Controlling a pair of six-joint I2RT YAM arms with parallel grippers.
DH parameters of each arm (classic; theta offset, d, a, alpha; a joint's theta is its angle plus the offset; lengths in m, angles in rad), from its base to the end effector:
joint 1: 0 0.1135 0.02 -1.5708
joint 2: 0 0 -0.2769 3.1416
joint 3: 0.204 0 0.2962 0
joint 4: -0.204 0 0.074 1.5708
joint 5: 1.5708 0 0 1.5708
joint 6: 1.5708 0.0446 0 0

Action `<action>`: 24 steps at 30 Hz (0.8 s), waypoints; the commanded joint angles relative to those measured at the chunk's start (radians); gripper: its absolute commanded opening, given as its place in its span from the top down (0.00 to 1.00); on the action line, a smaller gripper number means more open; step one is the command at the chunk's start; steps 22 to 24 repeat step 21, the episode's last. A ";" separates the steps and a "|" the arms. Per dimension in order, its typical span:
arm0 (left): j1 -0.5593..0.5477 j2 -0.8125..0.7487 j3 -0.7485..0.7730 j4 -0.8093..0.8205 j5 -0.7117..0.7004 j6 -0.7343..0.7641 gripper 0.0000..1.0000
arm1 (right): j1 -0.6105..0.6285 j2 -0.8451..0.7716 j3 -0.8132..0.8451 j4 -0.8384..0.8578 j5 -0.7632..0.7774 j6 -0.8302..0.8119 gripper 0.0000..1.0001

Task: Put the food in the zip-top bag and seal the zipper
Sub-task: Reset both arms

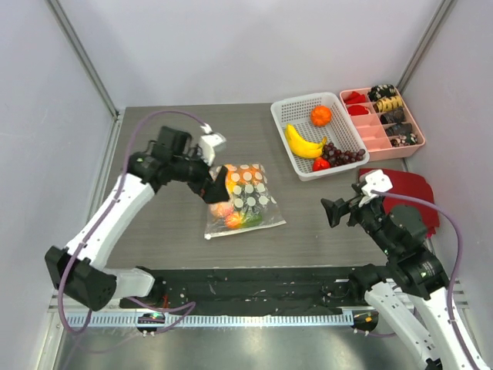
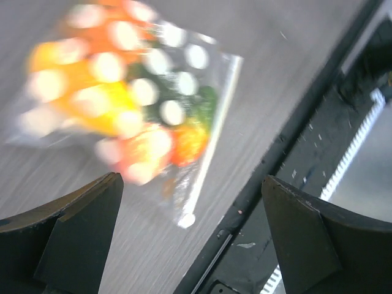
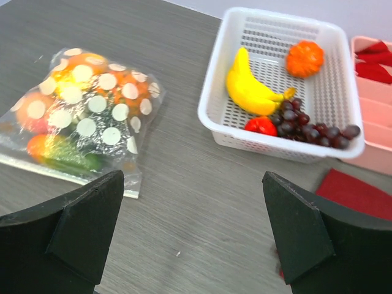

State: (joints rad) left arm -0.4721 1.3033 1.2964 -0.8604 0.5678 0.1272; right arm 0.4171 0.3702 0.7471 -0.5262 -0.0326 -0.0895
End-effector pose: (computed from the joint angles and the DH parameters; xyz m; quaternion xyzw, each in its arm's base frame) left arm 0.2647 -0.1621 0.3535 0.3582 0.8325 -0.3158 0.2807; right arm 0.1153 0.0527 0.3586 -0.2002 0.7309 0.1186 0.6416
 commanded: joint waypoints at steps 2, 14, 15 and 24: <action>0.235 -0.120 0.048 -0.143 0.004 -0.064 0.00 | -0.086 -0.013 0.054 -0.055 0.072 0.088 0.00; 0.309 -0.299 -0.166 -0.149 -0.236 -0.107 0.00 | -0.172 0.039 0.011 -0.066 -0.013 0.142 0.01; 0.309 -0.306 -0.169 -0.147 -0.250 -0.103 0.00 | -0.175 0.045 0.008 -0.064 -0.021 0.142 0.00; 0.309 -0.314 -0.171 -0.138 -0.269 -0.095 0.00 | -0.178 0.047 0.001 -0.061 -0.026 0.134 0.00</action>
